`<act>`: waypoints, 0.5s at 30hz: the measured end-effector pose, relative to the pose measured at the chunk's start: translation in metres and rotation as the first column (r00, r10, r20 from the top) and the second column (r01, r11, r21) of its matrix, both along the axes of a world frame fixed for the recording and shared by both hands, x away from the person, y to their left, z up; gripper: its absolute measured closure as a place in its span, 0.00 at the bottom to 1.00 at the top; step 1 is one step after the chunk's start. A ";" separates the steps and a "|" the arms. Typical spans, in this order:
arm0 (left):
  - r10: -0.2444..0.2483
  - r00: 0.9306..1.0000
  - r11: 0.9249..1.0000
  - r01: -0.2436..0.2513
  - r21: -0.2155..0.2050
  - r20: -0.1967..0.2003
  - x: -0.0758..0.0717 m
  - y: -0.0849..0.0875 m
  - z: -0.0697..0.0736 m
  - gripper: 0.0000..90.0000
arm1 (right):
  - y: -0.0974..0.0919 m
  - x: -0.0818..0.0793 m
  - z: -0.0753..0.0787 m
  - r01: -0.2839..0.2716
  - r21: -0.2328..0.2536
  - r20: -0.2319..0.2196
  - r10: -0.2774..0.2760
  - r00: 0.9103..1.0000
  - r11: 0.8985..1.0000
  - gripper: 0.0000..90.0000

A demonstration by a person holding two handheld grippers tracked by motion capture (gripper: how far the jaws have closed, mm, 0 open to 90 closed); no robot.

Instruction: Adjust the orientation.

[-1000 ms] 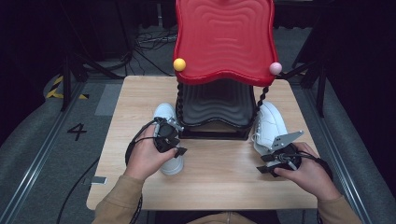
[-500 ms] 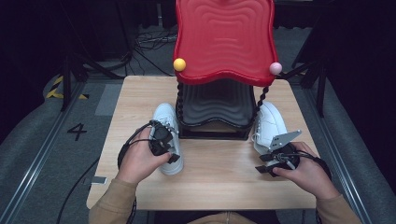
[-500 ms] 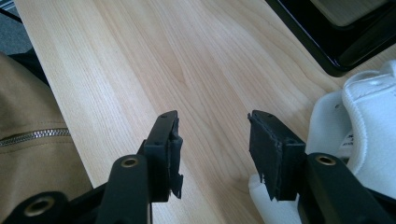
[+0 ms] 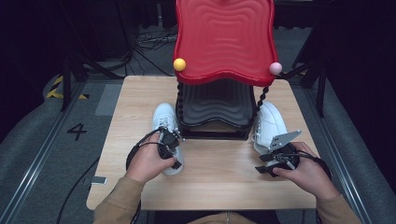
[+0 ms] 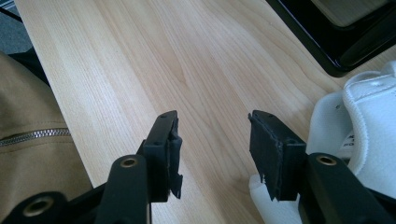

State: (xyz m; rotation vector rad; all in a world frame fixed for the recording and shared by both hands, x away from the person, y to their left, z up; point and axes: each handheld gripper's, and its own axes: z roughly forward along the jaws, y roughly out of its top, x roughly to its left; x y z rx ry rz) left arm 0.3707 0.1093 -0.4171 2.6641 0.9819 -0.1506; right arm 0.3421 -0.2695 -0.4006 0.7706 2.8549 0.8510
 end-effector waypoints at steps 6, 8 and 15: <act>-0.009 1.000 1.000 0.009 -0.006 -0.020 0.001 -0.003 -0.007 0.70 | 0.001 0.000 -0.001 -0.003 -0.001 -0.001 0.003 1.000 1.000 0.59; -0.014 1.000 1.000 0.013 -0.006 -0.019 0.002 -0.004 -0.007 0.70 | 0.001 0.000 -0.001 -0.004 -0.001 0.000 0.004 1.000 1.000 0.59; -0.034 0.998 0.999 0.034 0.007 -0.047 0.003 -0.012 -0.011 0.74 | 0.002 0.001 -0.002 -0.008 -0.003 -0.006 0.008 1.000 1.000 0.59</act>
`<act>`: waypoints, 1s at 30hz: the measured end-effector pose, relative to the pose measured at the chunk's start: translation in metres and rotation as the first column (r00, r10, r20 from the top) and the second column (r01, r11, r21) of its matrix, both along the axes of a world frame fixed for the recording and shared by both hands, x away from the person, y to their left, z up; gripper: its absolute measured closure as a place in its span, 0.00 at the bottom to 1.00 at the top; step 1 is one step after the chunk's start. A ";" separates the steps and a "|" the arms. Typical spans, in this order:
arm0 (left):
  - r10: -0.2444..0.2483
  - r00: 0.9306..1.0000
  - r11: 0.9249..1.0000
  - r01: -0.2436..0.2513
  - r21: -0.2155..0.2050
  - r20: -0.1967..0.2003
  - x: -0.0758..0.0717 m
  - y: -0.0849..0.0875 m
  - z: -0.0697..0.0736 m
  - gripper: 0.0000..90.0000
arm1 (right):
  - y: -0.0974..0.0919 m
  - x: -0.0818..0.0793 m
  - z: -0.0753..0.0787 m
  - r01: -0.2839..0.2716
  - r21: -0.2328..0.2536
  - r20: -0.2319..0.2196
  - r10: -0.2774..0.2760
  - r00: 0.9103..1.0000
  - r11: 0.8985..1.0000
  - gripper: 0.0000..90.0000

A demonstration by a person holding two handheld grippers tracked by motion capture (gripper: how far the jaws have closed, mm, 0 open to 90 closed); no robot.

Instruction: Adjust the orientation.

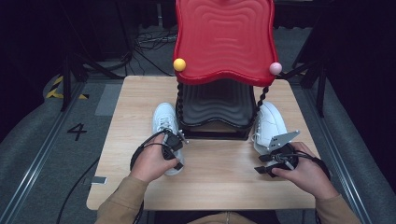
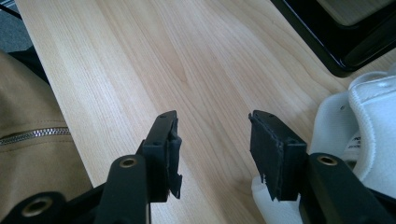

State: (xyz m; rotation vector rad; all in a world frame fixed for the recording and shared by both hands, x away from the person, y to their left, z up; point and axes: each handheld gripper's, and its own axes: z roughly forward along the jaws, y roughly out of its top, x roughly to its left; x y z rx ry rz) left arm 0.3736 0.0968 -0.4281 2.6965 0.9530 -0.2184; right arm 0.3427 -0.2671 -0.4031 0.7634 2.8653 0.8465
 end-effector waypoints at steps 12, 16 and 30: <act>0.028 0.999 0.999 -0.027 0.021 -0.047 0.006 -0.002 -0.006 0.73 | 0.000 0.000 -0.001 -0.001 0.002 -0.004 0.001 1.000 1.000 0.59; 0.041 0.996 0.999 -0.043 -0.022 -0.080 0.008 0.002 -0.007 0.79 | 0.000 0.000 -0.001 -0.001 0.001 -0.004 0.001 1.000 1.000 0.59; 0.052 0.998 0.998 -0.054 -0.043 -0.033 0.002 0.008 0.018 0.83 | -0.003 0.001 0.001 0.010 0.008 0.003 -0.010 1.000 1.000 0.59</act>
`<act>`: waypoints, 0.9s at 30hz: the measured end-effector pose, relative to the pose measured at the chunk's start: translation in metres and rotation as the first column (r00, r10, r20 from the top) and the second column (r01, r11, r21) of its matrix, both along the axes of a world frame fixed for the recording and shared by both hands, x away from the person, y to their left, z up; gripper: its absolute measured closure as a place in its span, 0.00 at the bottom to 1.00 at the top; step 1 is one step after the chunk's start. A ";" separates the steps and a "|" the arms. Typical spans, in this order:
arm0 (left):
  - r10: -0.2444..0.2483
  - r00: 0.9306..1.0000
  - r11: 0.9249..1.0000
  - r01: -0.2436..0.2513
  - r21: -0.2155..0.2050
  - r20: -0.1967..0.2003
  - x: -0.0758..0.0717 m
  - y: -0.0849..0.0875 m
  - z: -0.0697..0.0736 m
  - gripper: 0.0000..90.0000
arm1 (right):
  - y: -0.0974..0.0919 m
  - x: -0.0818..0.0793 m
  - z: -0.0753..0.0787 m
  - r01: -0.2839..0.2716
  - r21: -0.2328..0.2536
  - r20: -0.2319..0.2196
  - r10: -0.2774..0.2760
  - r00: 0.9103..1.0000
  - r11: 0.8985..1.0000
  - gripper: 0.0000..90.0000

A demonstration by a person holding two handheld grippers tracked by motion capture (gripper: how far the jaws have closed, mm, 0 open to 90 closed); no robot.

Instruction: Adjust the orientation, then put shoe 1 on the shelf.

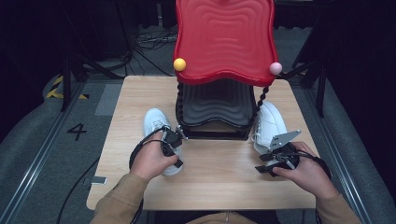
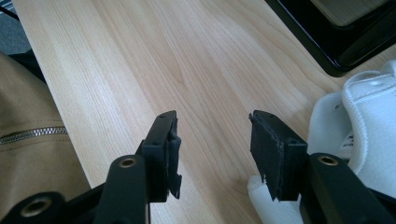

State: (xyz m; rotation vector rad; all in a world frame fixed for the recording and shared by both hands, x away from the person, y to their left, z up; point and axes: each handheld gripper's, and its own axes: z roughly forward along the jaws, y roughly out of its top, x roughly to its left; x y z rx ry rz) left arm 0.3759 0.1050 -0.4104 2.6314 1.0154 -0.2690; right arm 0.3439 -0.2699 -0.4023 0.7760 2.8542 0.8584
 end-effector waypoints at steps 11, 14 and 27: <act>-0.013 1.000 1.000 0.013 0.001 0.024 -0.003 0.015 0.035 0.83 | 0.000 0.000 0.000 0.002 -0.002 0.001 -0.002 1.000 1.000 0.59; -0.014 0.999 1.000 0.014 0.003 0.034 -0.003 0.020 0.048 0.83 | 0.000 0.000 0.002 0.003 0.000 0.007 -0.003 1.000 1.000 0.59; -0.059 0.997 0.998 0.057 0.030 0.049 -0.002 0.025 0.085 0.83 | -0.002 0.000 0.003 0.007 -0.001 0.007 -0.007 1.000 1.000 0.59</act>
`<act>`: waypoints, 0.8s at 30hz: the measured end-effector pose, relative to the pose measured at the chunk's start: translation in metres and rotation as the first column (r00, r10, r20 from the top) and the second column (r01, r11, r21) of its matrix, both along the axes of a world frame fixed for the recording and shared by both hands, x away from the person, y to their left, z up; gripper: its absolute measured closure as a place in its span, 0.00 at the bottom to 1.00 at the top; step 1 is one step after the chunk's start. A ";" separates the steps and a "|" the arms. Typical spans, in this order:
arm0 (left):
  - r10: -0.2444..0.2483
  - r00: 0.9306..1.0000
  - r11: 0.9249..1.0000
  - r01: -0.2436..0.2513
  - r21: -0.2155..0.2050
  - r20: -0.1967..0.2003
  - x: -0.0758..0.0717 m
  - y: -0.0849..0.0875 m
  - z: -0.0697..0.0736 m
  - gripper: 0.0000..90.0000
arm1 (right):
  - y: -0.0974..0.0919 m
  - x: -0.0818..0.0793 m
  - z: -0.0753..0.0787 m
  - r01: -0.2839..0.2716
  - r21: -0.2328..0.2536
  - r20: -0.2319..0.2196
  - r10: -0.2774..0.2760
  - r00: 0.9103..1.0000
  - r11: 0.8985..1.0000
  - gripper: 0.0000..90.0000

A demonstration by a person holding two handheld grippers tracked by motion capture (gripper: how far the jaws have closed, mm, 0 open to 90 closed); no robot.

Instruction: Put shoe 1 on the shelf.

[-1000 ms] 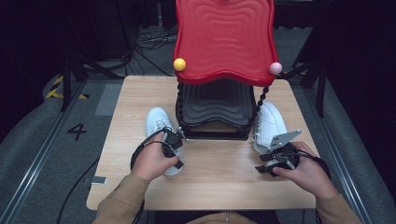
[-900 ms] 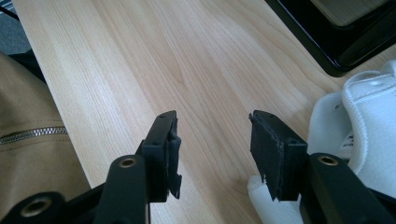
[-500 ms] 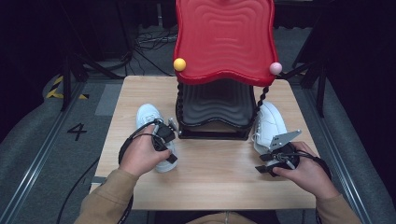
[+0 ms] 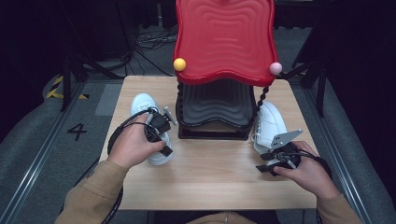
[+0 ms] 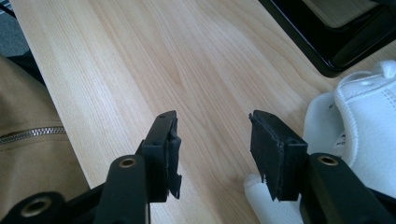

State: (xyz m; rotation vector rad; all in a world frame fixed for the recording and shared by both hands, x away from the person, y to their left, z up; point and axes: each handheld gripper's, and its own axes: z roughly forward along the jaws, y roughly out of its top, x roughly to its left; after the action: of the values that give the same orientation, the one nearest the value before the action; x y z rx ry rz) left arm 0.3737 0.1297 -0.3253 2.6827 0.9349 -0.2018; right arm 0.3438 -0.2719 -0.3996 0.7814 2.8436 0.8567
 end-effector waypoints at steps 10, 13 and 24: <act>-0.037 0.999 0.999 0.037 -0.002 0.024 0.000 0.000 0.042 0.83 | -0.001 -0.001 0.000 0.003 0.003 -0.003 -0.003 1.000 1.000 0.59; -0.049 0.998 0.999 0.049 0.001 0.034 0.000 0.000 0.051 0.83 | -0.001 -0.001 0.001 0.004 0.004 0.000 -0.004 1.000 1.000 0.59; -0.089 0.992 0.996 0.088 0.020 0.086 0.005 0.001 0.090 0.83 | -0.004 -0.002 -0.001 0.013 0.001 -0.006 -0.013 1.000 1.000 0.59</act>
State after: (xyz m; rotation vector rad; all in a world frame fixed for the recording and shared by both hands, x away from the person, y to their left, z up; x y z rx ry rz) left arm 0.3782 0.1305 -0.2352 2.7259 0.7963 -0.0965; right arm 0.3413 -0.2764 -0.4003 0.8026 2.8399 0.8562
